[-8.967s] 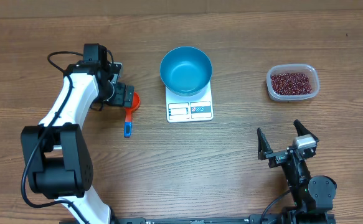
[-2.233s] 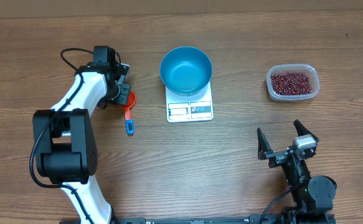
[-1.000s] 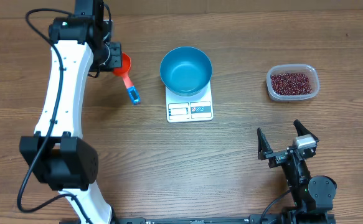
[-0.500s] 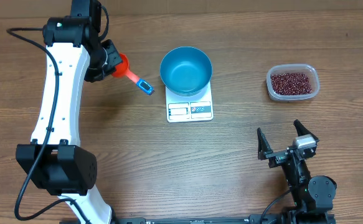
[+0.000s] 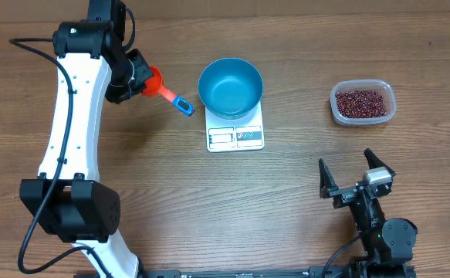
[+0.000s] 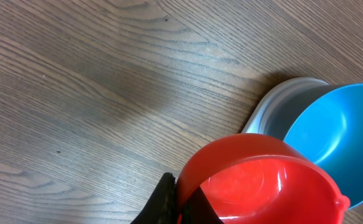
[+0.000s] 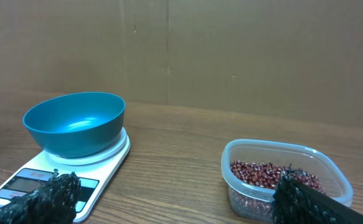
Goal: Scoop item into bowl and weigh 150g on scale
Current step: 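Lift the red cup with the left gripper toward the teal bowl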
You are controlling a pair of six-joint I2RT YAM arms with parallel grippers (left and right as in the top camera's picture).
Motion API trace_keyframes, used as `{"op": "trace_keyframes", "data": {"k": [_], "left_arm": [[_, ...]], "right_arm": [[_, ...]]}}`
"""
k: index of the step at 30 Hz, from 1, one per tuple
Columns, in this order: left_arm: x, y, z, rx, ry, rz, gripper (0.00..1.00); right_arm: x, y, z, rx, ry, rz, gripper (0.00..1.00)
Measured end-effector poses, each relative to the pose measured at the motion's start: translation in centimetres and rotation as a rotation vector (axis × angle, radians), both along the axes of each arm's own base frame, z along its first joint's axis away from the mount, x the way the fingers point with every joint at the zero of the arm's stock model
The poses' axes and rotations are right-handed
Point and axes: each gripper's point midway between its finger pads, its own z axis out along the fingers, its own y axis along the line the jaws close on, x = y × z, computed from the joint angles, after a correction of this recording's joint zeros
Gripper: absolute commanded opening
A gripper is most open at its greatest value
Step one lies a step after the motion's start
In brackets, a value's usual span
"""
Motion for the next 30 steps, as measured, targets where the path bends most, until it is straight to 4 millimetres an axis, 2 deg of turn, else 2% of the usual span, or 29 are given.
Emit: {"op": "trace_keyframes", "data": {"k": [13,21,30], "left_arm": [[0.0,0.0,0.0,-0.003,0.001,0.0,0.04],[0.0,-0.1,0.0,-0.009,0.004,0.057,0.04],[-0.6,-1.4,-0.1,0.027,0.022,0.099,0.04]], "right_arm": [[0.0,0.0,0.0,0.0,0.0,0.0,1.0],[0.0,0.0,0.0,0.0,0.0,0.0,1.0],[0.0,0.0,0.0,0.0,0.0,0.0,1.0]]}}
